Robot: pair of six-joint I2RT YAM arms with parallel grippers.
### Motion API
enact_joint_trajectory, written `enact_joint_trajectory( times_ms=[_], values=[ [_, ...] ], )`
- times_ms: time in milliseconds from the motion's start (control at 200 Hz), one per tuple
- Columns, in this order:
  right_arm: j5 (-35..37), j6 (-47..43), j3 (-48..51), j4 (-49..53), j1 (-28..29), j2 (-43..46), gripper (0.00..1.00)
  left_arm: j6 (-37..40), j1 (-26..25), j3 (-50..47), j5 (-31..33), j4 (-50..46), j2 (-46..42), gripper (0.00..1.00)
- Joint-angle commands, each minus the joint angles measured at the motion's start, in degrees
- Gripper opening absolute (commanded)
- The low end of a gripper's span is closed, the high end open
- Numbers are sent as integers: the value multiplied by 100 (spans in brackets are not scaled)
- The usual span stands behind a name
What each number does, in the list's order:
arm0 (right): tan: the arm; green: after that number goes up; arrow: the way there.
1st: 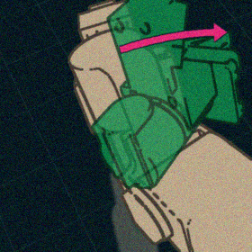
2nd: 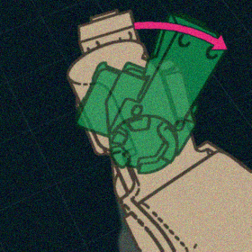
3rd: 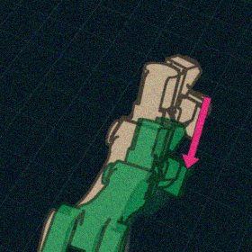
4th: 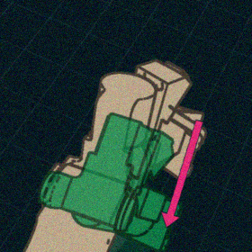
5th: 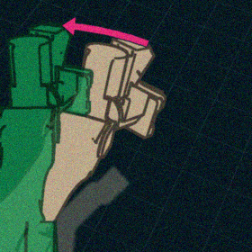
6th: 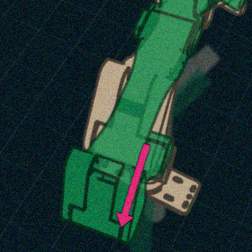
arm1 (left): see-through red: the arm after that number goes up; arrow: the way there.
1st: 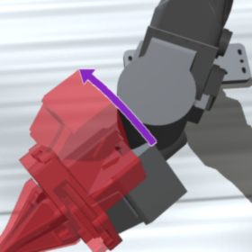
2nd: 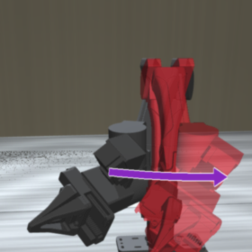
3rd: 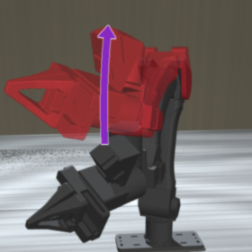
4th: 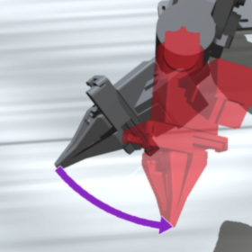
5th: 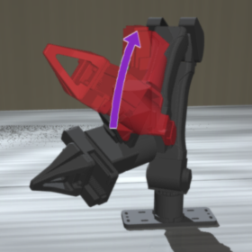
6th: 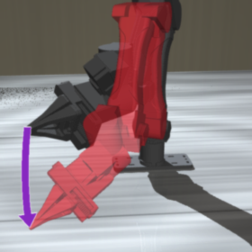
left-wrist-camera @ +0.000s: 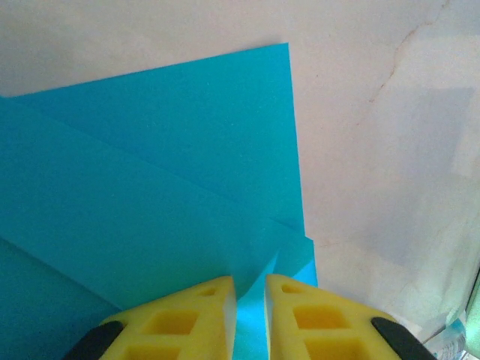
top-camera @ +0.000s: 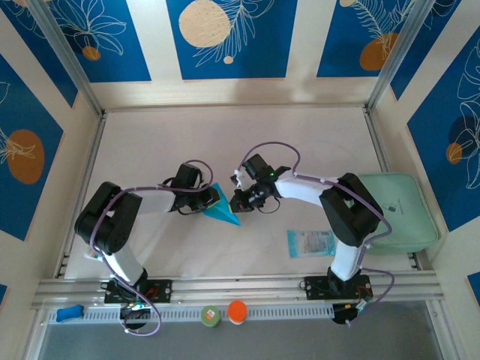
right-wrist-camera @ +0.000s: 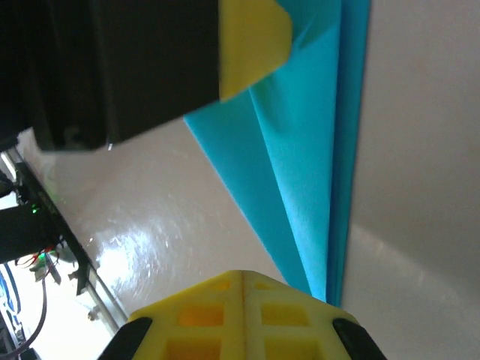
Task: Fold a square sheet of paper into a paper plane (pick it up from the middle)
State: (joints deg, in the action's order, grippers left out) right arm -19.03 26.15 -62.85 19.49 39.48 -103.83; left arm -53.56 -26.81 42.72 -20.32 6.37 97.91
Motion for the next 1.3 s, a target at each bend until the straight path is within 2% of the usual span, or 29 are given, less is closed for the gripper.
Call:
enact_joint_trajectory(
  times_ms=[0,445,690,900,1141,1296],
  values=[
    [138,-26,-188,236,102,-317,0,76,-9,-73,352,-463,201,21],
    [509,57,-244,557,73,-855,0,116,-21,8,147,-318,-179,22],
    [679,113,-248,797,55,-974,0,288,-396,-254,119,-135,-816,26],
    [728,146,-280,907,32,-1046,0,247,-704,-281,49,66,-514,20],
    [756,171,-289,953,15,-1078,0,173,-797,-225,-139,345,-84,18],
    [849,175,-230,1013,16,-1112,0,188,-772,-350,187,159,-72,18]
  ],
)
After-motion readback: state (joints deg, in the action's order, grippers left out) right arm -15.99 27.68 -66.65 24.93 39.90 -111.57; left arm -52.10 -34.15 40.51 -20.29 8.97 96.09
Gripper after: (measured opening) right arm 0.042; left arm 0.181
